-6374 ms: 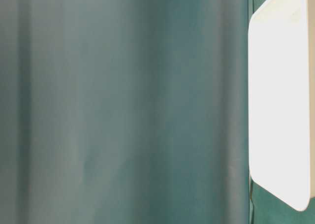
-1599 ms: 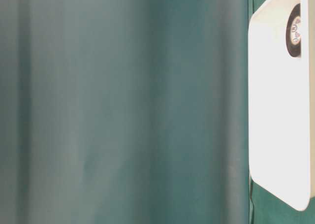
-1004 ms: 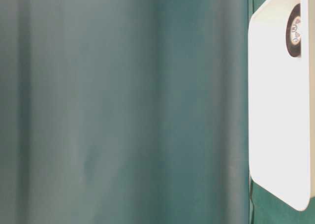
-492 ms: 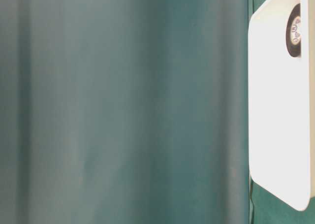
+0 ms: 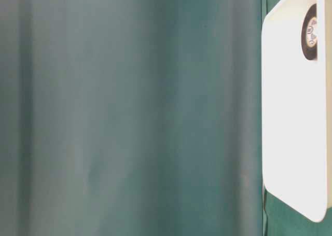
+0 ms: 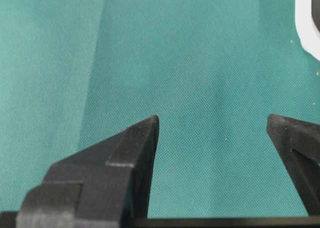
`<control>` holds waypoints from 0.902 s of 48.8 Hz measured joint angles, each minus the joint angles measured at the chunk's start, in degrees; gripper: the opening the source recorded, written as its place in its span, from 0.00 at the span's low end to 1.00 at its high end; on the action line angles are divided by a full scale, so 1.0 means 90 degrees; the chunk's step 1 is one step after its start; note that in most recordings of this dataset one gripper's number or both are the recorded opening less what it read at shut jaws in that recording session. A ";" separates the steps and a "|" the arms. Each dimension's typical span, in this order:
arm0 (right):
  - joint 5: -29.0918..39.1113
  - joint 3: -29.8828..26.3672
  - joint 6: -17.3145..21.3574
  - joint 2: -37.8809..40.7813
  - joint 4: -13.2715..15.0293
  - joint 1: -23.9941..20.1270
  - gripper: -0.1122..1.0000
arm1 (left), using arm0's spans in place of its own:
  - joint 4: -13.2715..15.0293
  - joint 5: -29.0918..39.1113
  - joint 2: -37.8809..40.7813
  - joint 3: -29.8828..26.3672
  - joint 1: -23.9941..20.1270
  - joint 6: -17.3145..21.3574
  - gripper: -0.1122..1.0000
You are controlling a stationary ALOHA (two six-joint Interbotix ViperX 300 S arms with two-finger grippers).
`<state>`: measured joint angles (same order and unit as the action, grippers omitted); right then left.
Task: Put the tape into the white case with the right arm.
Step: 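Move the right gripper toward the teal tape roll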
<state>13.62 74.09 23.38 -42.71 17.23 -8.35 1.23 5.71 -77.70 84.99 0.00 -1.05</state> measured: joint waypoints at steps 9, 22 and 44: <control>-0.0137 -0.0244 0.0010 0.0430 0.0000 -0.0029 0.65 | 0.0010 0.0000 0.0000 0.0000 0.0000 0.0000 0.10; -0.0273 -0.0928 0.0000 0.1436 0.0000 -0.0156 0.65 | 0.0000 0.0000 0.0000 0.0000 0.0000 0.0000 0.10; -0.0420 -0.3047 0.0010 0.3760 0.0000 -0.0166 0.65 | 0.0010 0.0000 0.0000 0.0000 -0.0010 0.0000 0.10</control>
<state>9.84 46.67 23.47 -8.88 17.23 -9.84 1.32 5.71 -77.70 84.99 -0.09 -1.05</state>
